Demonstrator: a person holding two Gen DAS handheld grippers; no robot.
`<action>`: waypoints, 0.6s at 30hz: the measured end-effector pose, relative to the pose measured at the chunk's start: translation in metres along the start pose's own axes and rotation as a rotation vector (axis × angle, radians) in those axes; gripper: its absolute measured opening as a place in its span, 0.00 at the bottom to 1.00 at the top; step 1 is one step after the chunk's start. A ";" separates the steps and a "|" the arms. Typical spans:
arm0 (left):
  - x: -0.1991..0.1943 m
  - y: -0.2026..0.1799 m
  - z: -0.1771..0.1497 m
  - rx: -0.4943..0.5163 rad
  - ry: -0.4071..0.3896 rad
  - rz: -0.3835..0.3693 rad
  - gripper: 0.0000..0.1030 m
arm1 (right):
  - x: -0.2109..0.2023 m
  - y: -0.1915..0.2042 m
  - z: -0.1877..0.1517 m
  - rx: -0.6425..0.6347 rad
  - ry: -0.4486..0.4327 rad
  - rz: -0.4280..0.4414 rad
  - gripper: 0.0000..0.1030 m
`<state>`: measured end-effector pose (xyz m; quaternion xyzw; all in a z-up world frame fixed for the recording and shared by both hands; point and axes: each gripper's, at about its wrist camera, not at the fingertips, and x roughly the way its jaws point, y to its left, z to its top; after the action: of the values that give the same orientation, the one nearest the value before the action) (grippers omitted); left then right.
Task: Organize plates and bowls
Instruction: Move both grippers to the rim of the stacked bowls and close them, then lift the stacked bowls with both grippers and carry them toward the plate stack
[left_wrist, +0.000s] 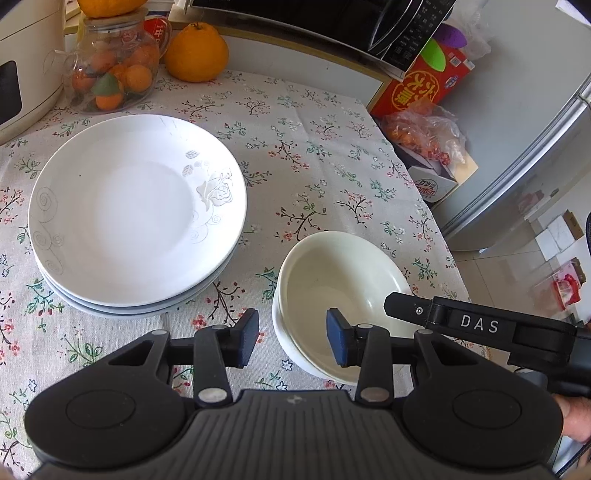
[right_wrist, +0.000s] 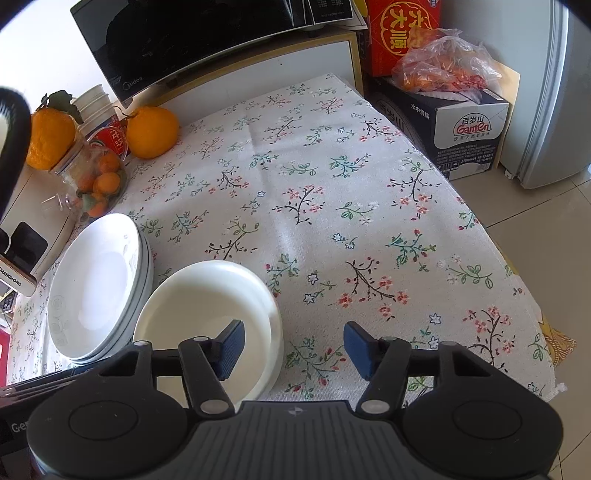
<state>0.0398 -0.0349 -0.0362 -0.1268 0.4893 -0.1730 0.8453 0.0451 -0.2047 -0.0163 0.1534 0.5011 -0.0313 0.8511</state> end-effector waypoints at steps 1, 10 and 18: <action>0.001 0.000 0.000 0.003 0.003 0.001 0.32 | 0.001 0.001 -0.001 0.000 0.005 0.006 0.48; 0.012 0.000 0.002 0.019 0.024 -0.011 0.21 | 0.017 0.014 0.001 -0.044 0.049 0.016 0.27; 0.016 -0.010 0.001 0.108 0.003 0.046 0.15 | 0.020 0.016 0.003 -0.067 0.040 -0.012 0.08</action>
<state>0.0464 -0.0507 -0.0443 -0.0694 0.4832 -0.1801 0.8540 0.0612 -0.1881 -0.0288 0.1225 0.5198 -0.0167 0.8453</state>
